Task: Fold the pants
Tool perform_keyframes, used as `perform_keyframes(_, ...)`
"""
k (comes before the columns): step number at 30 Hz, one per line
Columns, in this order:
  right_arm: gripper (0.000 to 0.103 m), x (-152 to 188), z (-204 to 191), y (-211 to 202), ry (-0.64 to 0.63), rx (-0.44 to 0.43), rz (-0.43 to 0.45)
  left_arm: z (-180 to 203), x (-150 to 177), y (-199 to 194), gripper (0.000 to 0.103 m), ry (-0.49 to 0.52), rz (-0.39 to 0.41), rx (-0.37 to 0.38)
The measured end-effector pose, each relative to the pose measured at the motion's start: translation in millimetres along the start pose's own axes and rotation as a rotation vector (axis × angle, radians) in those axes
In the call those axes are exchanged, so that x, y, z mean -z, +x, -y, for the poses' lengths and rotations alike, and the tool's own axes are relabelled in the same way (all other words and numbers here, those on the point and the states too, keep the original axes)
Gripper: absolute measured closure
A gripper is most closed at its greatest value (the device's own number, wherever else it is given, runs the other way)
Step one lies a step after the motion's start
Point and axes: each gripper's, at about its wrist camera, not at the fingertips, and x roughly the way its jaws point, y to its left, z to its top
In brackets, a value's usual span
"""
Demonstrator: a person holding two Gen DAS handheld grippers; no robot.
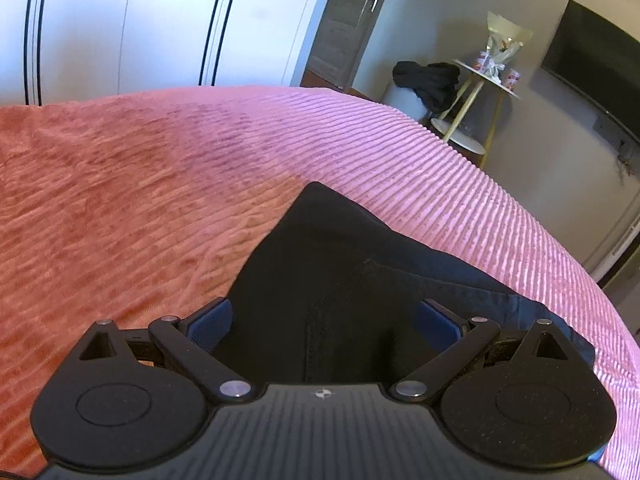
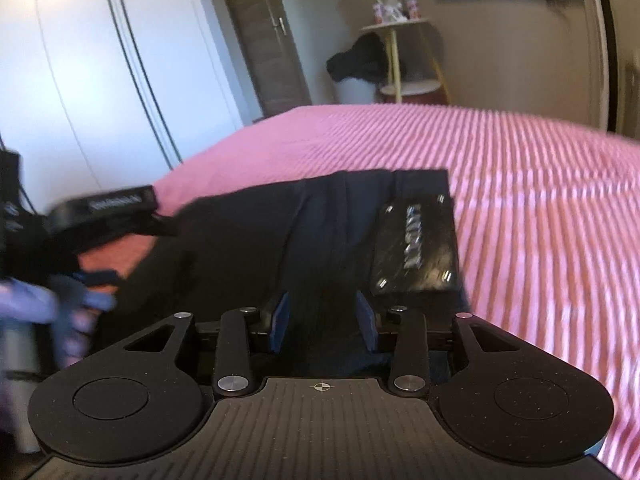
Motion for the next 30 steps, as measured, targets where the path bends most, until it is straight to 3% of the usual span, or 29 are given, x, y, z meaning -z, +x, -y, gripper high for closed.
perform_keyframes(3, 0.063, 5, 5, 4, 0.032, 0.021, -0.061, 5, 0, 4, 0.004, 0.023, -0.011, -0.015)
perform_keyframes(6, 0.076, 4, 12, 15, 0.077, 0.040, -0.099, 7, 2, 5, 0.004, 0.038, -0.020, -0.026)
perform_keyframes(9, 0.077, 2, 18, 19, 0.108, 0.006, -0.112, 6, 2, 3, 0.004, 0.032, -0.017, -0.019)
perform_keyframes(12, 0.068, -1, 18, 10, 0.121, -0.044, -0.066, 4, 3, 3, 0.004, 0.026, -0.013, -0.010)
perform_keyframes(16, 0.049, -15, 22, -13, 0.129, -0.101, 0.084, 9, 2, 2, 0.004, 0.055, -0.005, 0.013)
perform_keyframes(19, 0.033, -28, 35, -19, 0.161, -0.061, 0.143, 17, 3, 3, 0.004, 0.094, -0.007, 0.049)
perform_keyframes(21, 0.032, -35, 50, -16, 0.218, -0.010, 0.142, 24, 5, 6, 0.004, 0.137, -0.020, 0.064)
perform_keyframes(24, 0.031, -40, 75, -4, 0.292, 0.064, 0.071, 38, 6, 12, 0.004, 0.215, -0.048, 0.074)
perform_keyframes(26, 0.031, -42, 85, 3, 0.302, 0.071, 0.035, 50, 6, 16, 0.004, 0.283, -0.059, 0.025)
perform_keyframes(30, 0.029, -45, 91, 14, 0.290, 0.049, 0.013, 76, 4, 18, 0.004, 0.385, -0.056, 0.026)
